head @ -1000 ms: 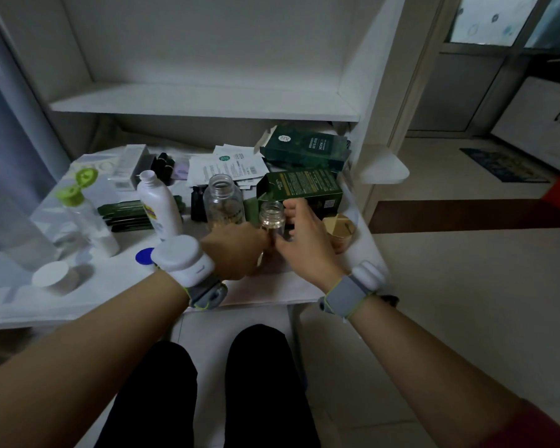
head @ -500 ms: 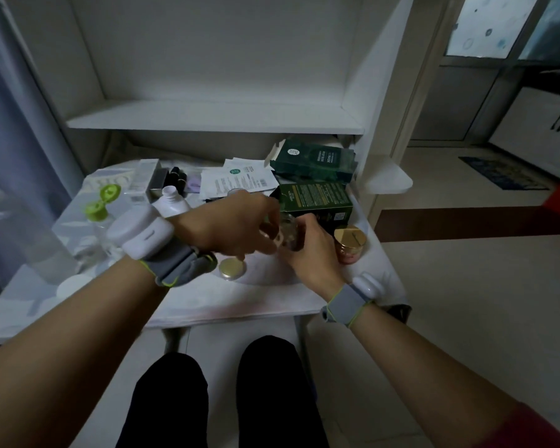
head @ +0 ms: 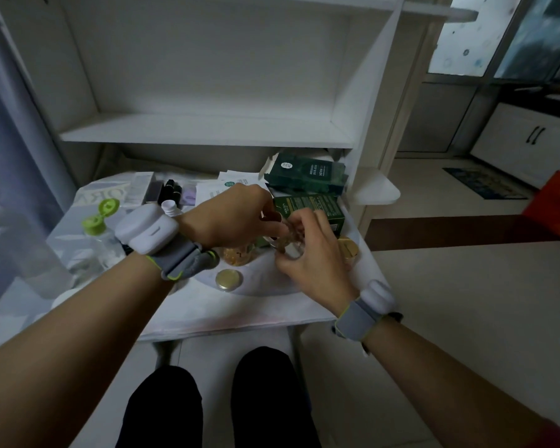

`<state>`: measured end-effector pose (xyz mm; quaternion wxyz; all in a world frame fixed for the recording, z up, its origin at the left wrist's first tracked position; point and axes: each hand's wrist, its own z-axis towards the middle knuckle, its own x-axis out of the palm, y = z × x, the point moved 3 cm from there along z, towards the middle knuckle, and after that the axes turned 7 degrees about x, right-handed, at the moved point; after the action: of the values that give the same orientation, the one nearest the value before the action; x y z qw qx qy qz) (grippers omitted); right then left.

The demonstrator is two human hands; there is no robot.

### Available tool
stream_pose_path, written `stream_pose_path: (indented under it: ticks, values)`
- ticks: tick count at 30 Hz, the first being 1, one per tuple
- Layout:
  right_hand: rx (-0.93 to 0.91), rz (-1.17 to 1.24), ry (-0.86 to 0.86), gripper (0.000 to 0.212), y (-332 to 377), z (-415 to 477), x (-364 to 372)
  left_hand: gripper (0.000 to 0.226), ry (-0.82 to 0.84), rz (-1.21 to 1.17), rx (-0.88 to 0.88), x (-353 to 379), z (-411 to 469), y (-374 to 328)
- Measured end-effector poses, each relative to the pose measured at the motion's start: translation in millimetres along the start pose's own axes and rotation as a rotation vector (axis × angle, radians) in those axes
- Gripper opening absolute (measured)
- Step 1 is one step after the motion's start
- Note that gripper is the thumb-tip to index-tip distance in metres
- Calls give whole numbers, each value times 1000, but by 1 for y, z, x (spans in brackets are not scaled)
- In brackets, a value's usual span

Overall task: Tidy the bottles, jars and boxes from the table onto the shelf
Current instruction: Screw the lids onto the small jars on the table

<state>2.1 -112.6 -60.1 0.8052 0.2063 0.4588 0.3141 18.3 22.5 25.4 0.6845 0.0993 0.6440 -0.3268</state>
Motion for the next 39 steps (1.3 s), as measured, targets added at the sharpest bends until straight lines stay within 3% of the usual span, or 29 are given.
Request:
stream_pose_path:
  ticks: [12, 20, 25, 28, 31, 35, 37, 39]
  values:
    - [-34, 55, 54, 36, 7, -3, -3, 30, 52, 26, 78, -6, -5, 3]
    - [-46, 12, 26, 35, 9, -7, -1, 54, 102, -38, -72, 7, -6, 8]
    - [-76, -47, 1, 36, 10, -8, -1, 35, 147, -49, -58, 10, -11, 7]
    - [-77, -36, 5, 34, 8, -7, -3, 33, 111, -51, -25, 5, -10, 8]
    - [-62, -33, 8, 35, 6, -6, -3, 51, 121, -66, 10, 1, -10, 6]
    - [-63, -53, 13, 35, 7, -3, -5, 50, 75, -32, -56, 4, -7, 4]
    - [-64, -60, 13, 36, 6, -3, -5, 38, 89, -34, -7, 4, -6, 3]
    - [-56, -59, 16, 37, 5, -4, -4, 43, 126, -71, 45, 1, -8, 2]
